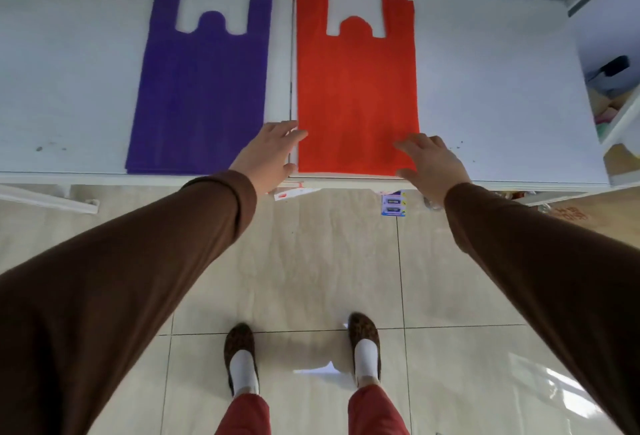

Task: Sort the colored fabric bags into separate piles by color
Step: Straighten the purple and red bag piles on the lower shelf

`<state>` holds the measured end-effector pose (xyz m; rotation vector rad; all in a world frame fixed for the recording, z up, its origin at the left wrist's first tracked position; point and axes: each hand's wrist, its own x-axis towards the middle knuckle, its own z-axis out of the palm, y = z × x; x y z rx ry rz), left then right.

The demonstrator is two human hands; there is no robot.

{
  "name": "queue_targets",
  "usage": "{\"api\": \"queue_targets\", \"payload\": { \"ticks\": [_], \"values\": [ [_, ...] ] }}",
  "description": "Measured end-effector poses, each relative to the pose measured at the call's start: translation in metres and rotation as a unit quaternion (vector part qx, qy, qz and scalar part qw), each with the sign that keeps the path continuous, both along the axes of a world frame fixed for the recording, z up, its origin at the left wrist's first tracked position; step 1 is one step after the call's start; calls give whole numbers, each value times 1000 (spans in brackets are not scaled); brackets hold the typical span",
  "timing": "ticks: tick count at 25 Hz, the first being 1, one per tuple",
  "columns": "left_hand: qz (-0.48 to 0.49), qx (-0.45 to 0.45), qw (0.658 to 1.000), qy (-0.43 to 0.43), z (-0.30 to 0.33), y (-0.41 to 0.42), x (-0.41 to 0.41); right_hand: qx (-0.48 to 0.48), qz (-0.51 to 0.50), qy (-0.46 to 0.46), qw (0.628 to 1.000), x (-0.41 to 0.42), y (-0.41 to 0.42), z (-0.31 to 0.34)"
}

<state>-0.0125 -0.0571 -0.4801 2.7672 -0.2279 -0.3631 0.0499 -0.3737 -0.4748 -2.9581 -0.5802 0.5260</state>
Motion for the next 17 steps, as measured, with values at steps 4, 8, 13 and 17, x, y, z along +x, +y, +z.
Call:
{"api": "queue_targets", "payload": {
  "ticks": [4,8,13,17],
  "values": [
    [-30,68,997,28,-23,-35,19,-18,39,25,999,24,-19,-14],
    [-13,98,993,62,-33,-34,22,-59,94,36,993,27,-23,-27],
    [9,98,994,47,-31,-37,12,-15,105,1,994,19,-34,-36],
    [5,106,994,40,-27,-39,12,-15,102,-6,995,21,-32,-33]
  ]
}}
